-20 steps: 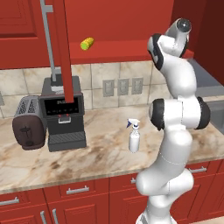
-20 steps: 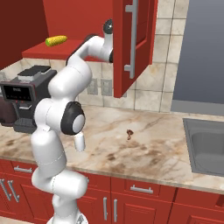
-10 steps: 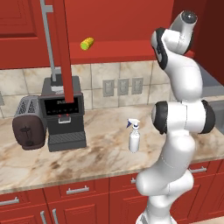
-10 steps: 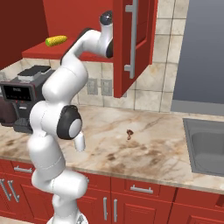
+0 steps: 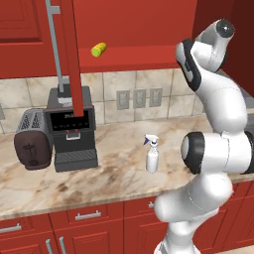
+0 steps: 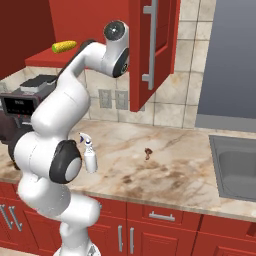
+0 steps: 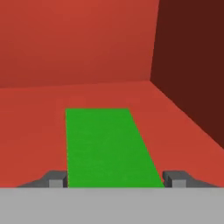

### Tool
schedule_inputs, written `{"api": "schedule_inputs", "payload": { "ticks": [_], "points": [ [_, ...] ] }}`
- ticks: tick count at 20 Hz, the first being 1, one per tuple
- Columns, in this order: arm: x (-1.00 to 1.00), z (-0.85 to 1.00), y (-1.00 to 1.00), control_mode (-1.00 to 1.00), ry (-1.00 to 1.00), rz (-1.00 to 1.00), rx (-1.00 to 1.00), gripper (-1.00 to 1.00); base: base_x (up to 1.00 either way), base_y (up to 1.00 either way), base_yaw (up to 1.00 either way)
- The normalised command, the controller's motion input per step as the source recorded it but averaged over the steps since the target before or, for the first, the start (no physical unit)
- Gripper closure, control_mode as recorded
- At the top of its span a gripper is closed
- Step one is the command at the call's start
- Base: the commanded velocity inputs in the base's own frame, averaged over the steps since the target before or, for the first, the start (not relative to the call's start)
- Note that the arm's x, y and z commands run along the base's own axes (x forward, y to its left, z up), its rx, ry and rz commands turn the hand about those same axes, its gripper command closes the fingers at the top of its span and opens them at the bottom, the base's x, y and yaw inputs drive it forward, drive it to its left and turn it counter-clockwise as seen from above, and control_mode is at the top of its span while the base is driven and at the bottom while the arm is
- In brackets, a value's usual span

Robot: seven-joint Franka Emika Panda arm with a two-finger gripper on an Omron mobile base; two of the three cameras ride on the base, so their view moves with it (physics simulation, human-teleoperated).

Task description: Pick the spray and sponge from the cabinet and place them on the counter.

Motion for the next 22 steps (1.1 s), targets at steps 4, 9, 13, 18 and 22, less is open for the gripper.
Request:
{"api": "schedule_inputs", "payload": {
  "ticks": [4, 9, 13, 18, 22],
  "points": [
    [-0.62, 0.17, 0.23, -1.00, -0.09, 0.03, -0.01, 1.00, 0.00, 0.00, 0.00],
    [-0.50, 0.36, 0.12, -1.00, 0.00, 0.01, -0.06, 1.00, 0.00, 0.00, 0.00],
    [-0.46, 0.55, 0.08, -1.00, 0.00, 0.00, -0.06, 1.00, 0.00, 0.00, 0.00],
    [-0.61, 0.37, 0.20, -1.00, 0.02, 0.01, -0.01, 1.00, 0.00, 0.00, 0.00],
    [-0.66, -0.03, 0.34, -1.00, 0.00, 0.03, 0.00, 1.00, 0.00, 0.00, 0.00]
  ]
}}
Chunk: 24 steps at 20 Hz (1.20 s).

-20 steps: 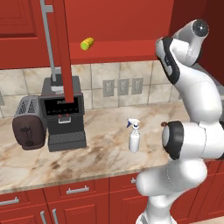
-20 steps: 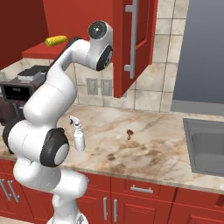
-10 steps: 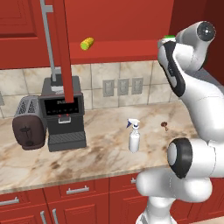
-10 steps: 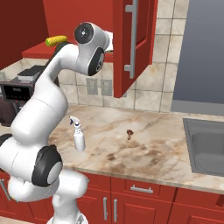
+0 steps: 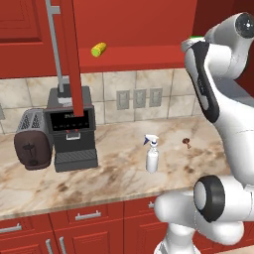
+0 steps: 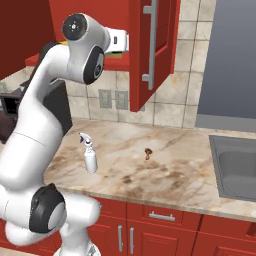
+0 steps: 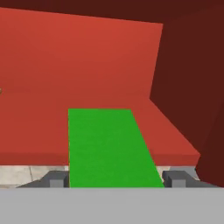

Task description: Pick the spray and sponge from the cabinet and place them on the counter.

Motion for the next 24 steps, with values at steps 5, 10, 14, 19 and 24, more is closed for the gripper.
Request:
{"api": "schedule_inputs", "payload": {
  "ticks": [5, 10, 14, 19, 24],
  "points": [
    [-0.71, -0.01, 0.40, -1.00, 0.00, 0.04, 0.00, 1.00, 0.00, 0.00, 0.00],
    [-0.76, 0.01, 0.34, -1.00, 0.01, 0.05, 0.00, 1.00, 0.00, 0.00, 0.00],
    [-0.78, 0.00, 0.38, -1.00, 0.00, 0.05, 0.00, 1.00, 0.00, 0.00, 0.00],
    [-0.86, 0.04, 0.32, -1.00, 0.01, 0.05, 0.00, 1.00, 0.00, 0.00, 0.00],
    [-0.70, -0.03, 0.09, -1.00, 0.01, 0.03, 0.00, 1.00, 0.00, 0.00, 0.00]
  ]
}}
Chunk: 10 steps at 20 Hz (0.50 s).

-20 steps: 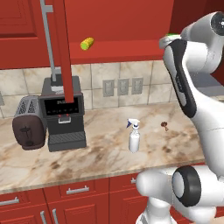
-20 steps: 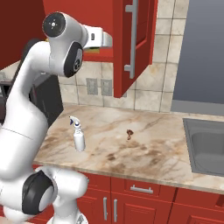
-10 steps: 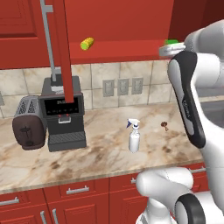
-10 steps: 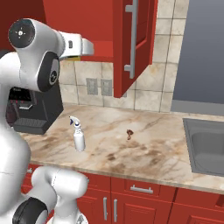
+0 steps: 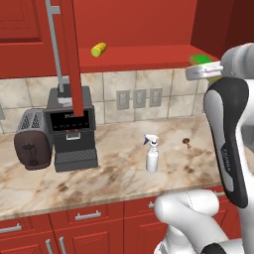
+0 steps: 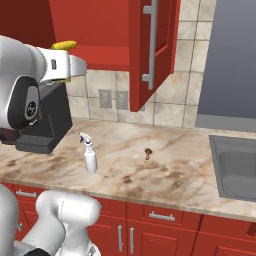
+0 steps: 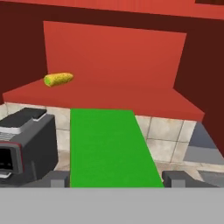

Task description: Pick the spray and sponge from the cabinet and place them on the counter.

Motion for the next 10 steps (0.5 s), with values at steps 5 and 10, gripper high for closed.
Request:
{"api": "schedule_inputs", "payload": {
  "ticks": [5, 10],
  "points": [
    [-0.31, -0.38, 0.00, -1.00, 0.00, 0.02, 0.00, 1.00, 0.00, 0.00, 0.00],
    [-0.32, -0.41, 0.00, -1.00, 0.00, 0.01, 0.00, 1.00, 0.00, 0.00, 0.00]
  ]
}}
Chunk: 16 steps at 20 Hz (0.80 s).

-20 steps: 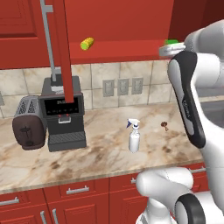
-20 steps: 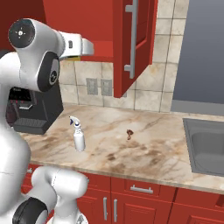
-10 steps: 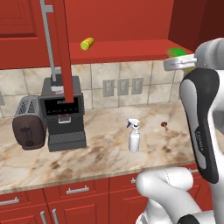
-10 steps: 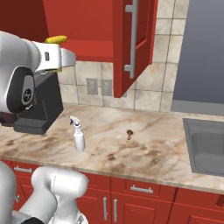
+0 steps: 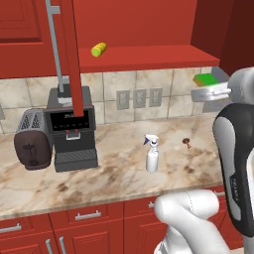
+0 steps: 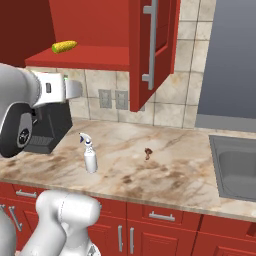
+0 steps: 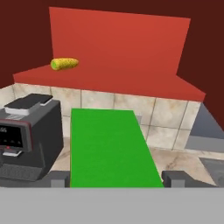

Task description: Pick the spray and sponge from the cabinet and place them on the counter.

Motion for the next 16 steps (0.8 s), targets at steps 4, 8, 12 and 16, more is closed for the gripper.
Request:
{"api": "schedule_inputs", "payload": {
  "ticks": [4, 8, 12, 16],
  "points": [
    [-0.16, -0.39, 0.00, -1.00, 0.00, 0.00, -0.01, 1.00, 0.00, 0.00, 0.00],
    [0.00, -0.35, -0.06, -1.00, 0.04, 0.00, -0.03, 1.00, 0.00, 0.00, 0.00],
    [0.00, -0.24, -0.07, -1.00, 0.08, 0.00, -0.03, 1.00, 0.00, 0.00, 0.00],
    [0.00, -0.27, -0.21, -1.00, 0.13, 0.00, -0.03, 1.00, 0.00, 0.00, 0.00]
  ]
}}
